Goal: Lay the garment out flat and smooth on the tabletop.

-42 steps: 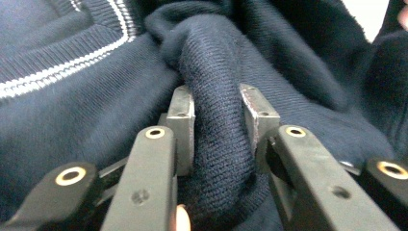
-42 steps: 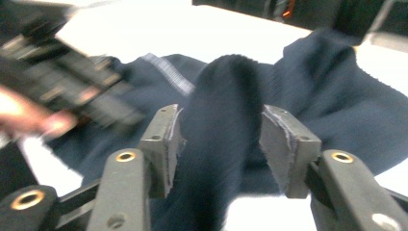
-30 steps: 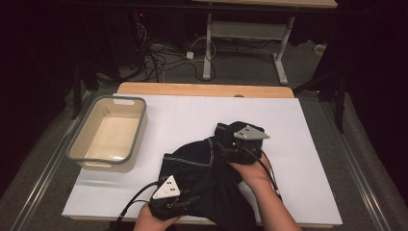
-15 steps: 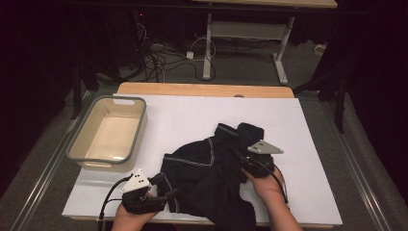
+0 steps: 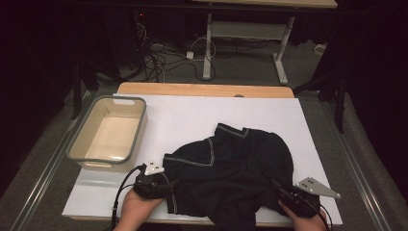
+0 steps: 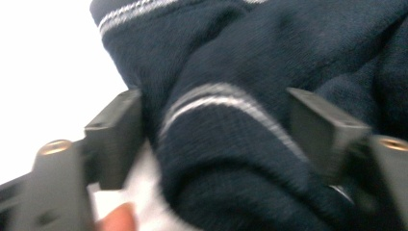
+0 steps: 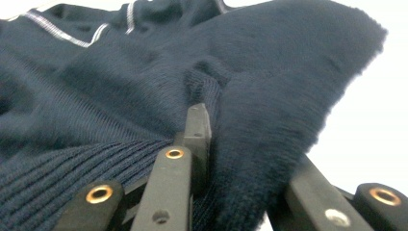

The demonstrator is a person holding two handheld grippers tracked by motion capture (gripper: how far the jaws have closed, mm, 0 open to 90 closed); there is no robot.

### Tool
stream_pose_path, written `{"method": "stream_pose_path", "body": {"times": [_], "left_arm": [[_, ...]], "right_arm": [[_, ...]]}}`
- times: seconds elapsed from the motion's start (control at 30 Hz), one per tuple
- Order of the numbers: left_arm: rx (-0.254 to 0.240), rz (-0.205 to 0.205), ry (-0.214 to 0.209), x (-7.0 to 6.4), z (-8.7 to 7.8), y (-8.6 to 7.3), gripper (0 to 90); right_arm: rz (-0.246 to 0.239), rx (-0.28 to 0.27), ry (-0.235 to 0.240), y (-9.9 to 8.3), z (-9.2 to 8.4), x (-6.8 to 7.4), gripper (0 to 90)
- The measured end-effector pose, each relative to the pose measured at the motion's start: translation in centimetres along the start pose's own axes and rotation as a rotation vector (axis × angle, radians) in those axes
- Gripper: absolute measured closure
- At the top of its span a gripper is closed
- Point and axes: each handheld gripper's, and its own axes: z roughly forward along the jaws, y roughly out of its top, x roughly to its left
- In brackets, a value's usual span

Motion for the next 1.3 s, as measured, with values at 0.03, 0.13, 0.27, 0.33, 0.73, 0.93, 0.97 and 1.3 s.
{"method": "stream_pose_path", "body": {"times": [0.03, 0.13, 0.27, 0.33, 0.73, 0.93, 0.97, 1.3], "left_arm": [[-0.004, 0.016, -0.008, 0.0, 0.1, 0.1, 39.8], [-0.017, 0.046, -0.041, 0.1, 0.5, 0.6, 63.1], [-0.071, 0.061, 0.065, 1.2, 0.8, 2.2, 70.6], [-0.079, 0.059, 0.108, 2.1, 1.0, 3.1, 70.6], [-0.116, -0.055, 0.062, 2.9, -0.2, 1.4, 30.9], [-0.126, -0.058, 0.004, 2.3, -1.5, 0.2, 25.6], [-0.125, -0.063, 0.000, 2.2, -1.6, 0.0, 25.6], [-0.093, -0.012, -0.004, 0.2, -2.9, -2.6, 29.6]], "right_arm": [[0.002, 0.003, 0.003, -0.2, -0.2, 0.2, 77.8], [-0.017, 0.012, 0.006, -0.5, -0.3, 0.8, 77.7], [-0.001, 0.016, 0.031, -0.6, 0.0, 1.4, 77.7], [-0.022, 0.022, 0.048, -0.5, 0.3, 2.2, 77.7], [-0.019, 0.013, 0.057, 0.6, 1.7, 3.7, 44.4], [0.001, -0.041, 0.009, 0.6, -0.3, 2.0, 40.0], [0.000, -0.047, 0.002, 0.7, -0.5, 1.7, 39.8], [-0.010, -0.106, 0.037, 3.3, 1.7, 0.2, 39.6]]}}
